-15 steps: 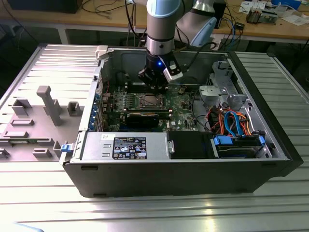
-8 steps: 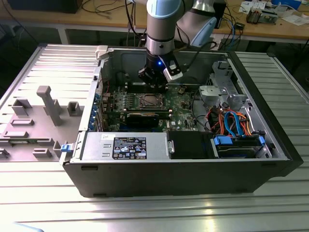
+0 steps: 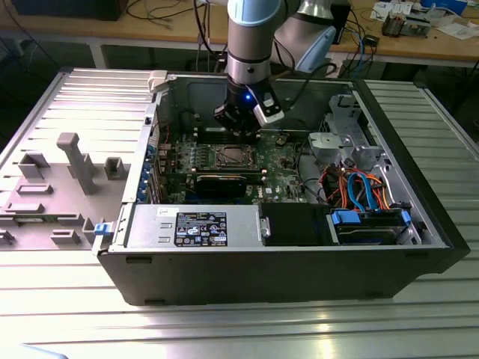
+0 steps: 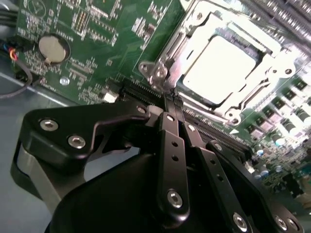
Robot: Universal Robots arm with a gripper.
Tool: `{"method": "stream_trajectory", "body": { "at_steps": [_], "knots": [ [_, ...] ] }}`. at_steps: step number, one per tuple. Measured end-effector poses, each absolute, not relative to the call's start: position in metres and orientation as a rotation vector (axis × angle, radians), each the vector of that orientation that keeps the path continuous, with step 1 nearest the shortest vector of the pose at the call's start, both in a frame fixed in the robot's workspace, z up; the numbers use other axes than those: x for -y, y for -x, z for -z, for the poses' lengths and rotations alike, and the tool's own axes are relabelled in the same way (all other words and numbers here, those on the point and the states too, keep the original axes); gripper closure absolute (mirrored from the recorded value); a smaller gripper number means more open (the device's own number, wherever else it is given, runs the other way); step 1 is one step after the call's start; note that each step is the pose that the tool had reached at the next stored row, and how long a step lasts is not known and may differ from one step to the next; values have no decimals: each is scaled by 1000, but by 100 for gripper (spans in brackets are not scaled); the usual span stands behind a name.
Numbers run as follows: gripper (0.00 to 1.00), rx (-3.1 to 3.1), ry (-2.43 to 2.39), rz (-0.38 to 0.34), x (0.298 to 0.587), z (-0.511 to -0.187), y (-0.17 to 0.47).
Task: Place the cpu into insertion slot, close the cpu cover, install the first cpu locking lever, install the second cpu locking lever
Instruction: 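Install the first cpu locking lever, then install the second cpu locking lever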
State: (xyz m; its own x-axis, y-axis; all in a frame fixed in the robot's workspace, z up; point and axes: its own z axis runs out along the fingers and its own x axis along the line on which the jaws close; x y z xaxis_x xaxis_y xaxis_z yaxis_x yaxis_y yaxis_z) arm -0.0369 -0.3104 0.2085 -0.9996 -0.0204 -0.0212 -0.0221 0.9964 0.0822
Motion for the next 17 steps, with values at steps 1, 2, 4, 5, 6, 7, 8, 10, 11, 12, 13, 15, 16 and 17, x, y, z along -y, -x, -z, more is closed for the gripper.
{"method": "stream_trajectory", "body": {
  "at_steps": [1,2,4,5,6,7,8,10,11,12,13,15,16,17],
  "knots": [
    [89,-3119,33,-120,311,-208,37],
    [89,-3119,33,-113,312,-209,37],
    [89,-3120,33,-86,313,-209,37],
    [89,-3121,33,-79,313,-209,37],
    [89,-3121,34,-76,313,-209,37],
    [89,-3121,34,-76,313,-209,37],
    [89,-3121,34,-76,313,-209,37],
    [89,-3121,34,-76,313,-209,37],
    [89,-3121,34,-76,313,-209,37],
    [89,-3121,34,-76,313,-209,37],
    [89,-3121,34,-76,313,-209,37],
    [89,-3121,34,-75,313,-209,37],
    [89,-3121,34,-75,313,-209,37],
    [89,-3121,34,-75,313,-209,37]
  ]
}}
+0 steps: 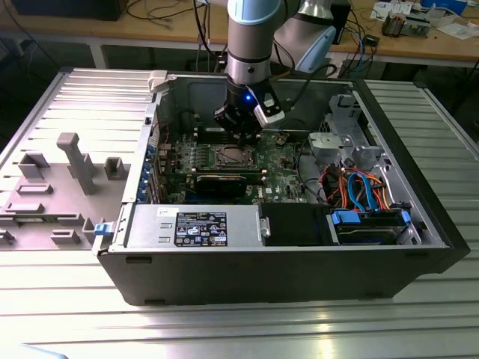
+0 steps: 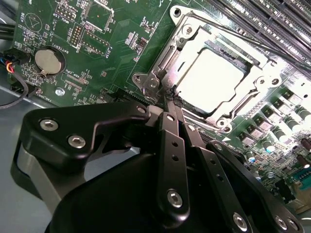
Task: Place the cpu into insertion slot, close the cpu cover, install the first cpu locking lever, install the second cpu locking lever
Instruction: 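Install the second cpu locking lever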
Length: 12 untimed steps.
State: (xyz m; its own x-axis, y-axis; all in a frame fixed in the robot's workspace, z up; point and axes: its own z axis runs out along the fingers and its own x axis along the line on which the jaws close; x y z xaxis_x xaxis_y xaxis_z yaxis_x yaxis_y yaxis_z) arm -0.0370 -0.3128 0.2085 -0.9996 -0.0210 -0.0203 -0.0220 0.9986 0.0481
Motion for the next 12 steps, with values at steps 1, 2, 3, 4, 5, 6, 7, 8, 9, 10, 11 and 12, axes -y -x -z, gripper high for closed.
{"method": "stream_trajectory", "body": {
  "at_steps": [1,2,3,4,5,6,7,8,9,10,11,12],
  "knots": [
    [89,-3121,34,-75,313,-209,37],
    [89,-3121,34,-75,313,-209,37],
    [89,-3121,34,-75,313,-209,37],
    [89,-3121,34,-75,313,-209,37],
    [89,-3121,34,-75,314,-208,37],
    [89,-3121,34,-75,314,-209,37],
    [89,-3121,34,-75,315,-209,37],
    [89,-3121,33,-75,317,-209,37],
    [89,-3121,34,-75,317,-209,37],
    [89,-3121,34,-75,318,-209,37],
    [89,-3121,34,-75,319,-209,37],
    [89,-3121,33,-76,319,-208,37]
  ]
}}
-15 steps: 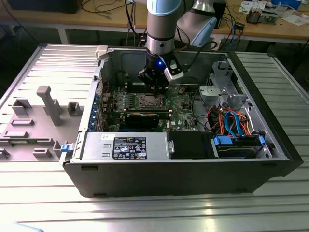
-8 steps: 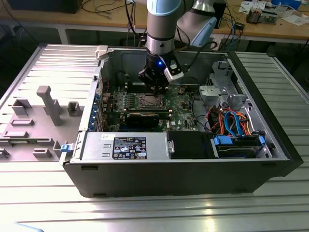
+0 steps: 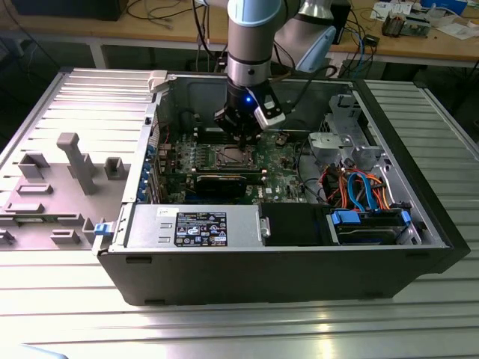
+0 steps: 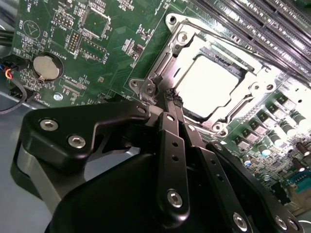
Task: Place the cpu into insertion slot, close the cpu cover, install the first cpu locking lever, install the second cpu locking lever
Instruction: 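Install the second cpu locking lever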
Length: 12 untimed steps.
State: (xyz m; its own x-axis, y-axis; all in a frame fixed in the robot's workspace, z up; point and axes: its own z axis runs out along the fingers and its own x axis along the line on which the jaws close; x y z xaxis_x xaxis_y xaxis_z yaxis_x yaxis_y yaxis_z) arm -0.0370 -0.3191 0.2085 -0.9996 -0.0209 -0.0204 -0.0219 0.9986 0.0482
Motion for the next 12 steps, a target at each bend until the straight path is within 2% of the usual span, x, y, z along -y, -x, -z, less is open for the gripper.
{"method": "stream_trajectory", "body": {
  "at_steps": [12],
  "knots": [
    [89,-3121,34,-73,320,-232,37]
  ]
}}
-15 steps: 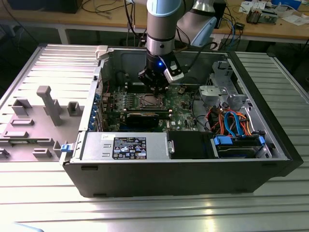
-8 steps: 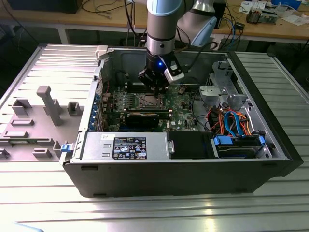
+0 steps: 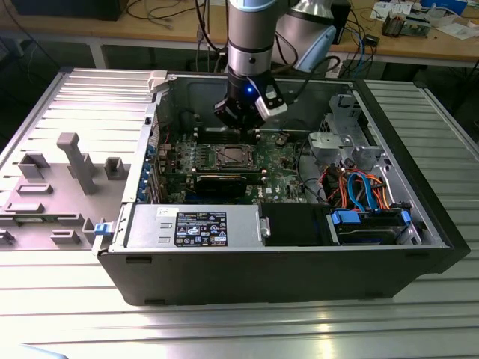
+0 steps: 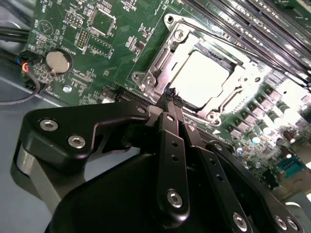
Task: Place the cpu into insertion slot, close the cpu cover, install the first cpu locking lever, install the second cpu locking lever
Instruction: 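Install the second cpu locking lever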
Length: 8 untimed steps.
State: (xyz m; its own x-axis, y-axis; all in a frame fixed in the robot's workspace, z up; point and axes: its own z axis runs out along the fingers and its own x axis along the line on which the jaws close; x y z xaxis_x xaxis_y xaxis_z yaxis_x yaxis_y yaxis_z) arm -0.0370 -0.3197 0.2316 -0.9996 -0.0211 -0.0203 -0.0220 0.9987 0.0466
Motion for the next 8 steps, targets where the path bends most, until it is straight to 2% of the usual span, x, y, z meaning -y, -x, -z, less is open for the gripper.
{"method": "stream_trajectory", "body": {
  "at_steps": [7,8],
  "knots": [
    [89,-3121,34,-74,321,-238,37],
    [89,-3120,33,-96,331,-238,37]
  ]
}}
